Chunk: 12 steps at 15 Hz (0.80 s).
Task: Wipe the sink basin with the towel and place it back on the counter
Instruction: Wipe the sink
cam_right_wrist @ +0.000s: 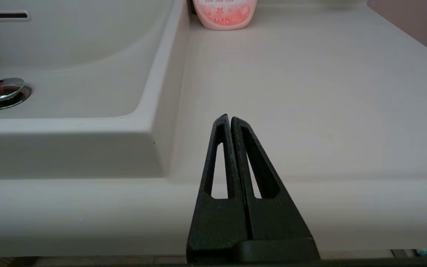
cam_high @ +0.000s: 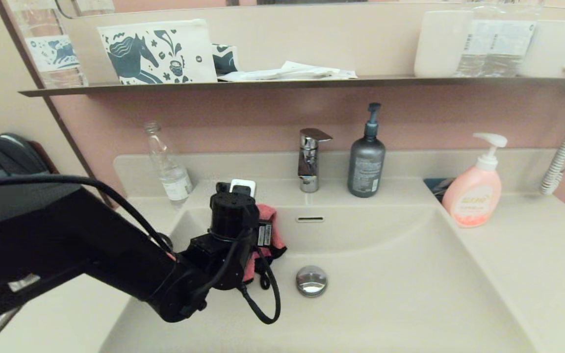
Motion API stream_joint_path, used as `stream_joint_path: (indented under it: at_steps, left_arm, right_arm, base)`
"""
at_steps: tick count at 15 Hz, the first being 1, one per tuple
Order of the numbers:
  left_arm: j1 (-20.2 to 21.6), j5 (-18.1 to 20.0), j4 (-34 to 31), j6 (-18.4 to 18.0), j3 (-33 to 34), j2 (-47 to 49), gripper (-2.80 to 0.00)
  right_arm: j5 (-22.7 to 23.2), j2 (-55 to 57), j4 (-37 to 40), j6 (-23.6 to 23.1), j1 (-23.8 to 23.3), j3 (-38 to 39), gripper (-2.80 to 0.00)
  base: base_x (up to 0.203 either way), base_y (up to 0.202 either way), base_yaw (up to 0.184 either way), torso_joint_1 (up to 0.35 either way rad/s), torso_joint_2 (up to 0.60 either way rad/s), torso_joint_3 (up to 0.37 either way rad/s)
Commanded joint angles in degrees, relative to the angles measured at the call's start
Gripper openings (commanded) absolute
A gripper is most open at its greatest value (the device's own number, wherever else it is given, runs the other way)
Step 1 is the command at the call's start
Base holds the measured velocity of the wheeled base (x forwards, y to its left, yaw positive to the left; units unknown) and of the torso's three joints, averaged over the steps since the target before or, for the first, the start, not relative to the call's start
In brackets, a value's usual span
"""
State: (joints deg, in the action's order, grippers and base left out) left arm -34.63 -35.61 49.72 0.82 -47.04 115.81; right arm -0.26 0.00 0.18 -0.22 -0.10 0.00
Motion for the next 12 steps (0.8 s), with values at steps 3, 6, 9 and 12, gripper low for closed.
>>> stream_joint_path:
  at_steps: [3,6,9,12]
  left_arm:
    - [9.1,5.0,-8.0,-1.8,-1.4,-8.9,-2.80]
    - [12.0,7.7,-13.7,-2.9,-5.6,-9.4,-2.80]
    - [12.1,8.6,-16.9,-2.9,-7.3,-10.9,-2.80]
    - [14.8,9.2,-20.4,-2.8,-5.6,-13.9,-2.80]
  right_arm:
    - [0.0,0.1,0.0,0.0,0.0,0.0,-2.80]
    - [0.0,0.1,0.0,0.0,0.0,0.0,-2.80]
    - [0.0,0.1,0.0,0.0,0.0,0.0,-2.80]
    - [0.0,0.1,0.0,0.0,0.0,0.0,-2.80]
  base:
    - [0.000,0.000,0.000,0.000,0.00,0.000]
    - [0.000,0.000,0.000,0.000,0.00,0.000]
    - [0.000,0.000,0.000,0.000,0.00,0.000]
    - [0.000,0.000,0.000,0.000,0.00,0.000]
